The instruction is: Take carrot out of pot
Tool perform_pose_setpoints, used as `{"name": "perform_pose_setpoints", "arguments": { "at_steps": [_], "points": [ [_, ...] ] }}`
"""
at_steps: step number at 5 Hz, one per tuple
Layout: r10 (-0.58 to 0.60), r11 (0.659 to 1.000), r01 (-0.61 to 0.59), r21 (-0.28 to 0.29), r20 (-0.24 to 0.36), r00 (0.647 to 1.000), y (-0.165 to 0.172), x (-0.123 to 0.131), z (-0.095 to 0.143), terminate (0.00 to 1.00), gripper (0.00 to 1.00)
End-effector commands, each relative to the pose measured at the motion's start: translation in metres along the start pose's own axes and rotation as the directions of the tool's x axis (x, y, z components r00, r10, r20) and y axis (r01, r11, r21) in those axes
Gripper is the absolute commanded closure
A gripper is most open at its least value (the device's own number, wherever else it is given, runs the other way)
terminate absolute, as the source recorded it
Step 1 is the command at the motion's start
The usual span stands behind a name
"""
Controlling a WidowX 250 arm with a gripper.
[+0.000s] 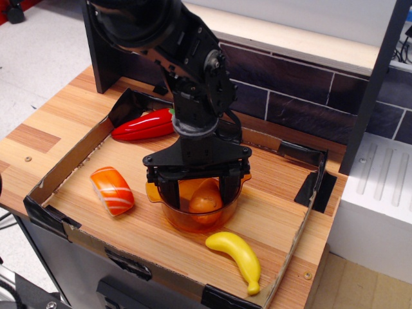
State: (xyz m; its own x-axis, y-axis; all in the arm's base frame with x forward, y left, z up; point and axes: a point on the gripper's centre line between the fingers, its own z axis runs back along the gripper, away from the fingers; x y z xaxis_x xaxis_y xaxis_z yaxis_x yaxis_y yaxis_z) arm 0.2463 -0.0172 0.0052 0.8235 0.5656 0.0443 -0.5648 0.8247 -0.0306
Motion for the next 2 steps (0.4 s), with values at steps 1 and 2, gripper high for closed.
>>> {"name": "perform_pose_setpoints", "arguments": {
  "at_steps": [1,2],
  "points": [
    [0.002,1.000,-0.001,-0.023,0.009,1.000,-0.0042,0.0056,0.0046,0.00,1.00],
    [0.006,1.000,-0.006,-0.024,-0.005,1.000,-0.0033,0.0090,0.0094,0.00,1.00]
  ]
}}
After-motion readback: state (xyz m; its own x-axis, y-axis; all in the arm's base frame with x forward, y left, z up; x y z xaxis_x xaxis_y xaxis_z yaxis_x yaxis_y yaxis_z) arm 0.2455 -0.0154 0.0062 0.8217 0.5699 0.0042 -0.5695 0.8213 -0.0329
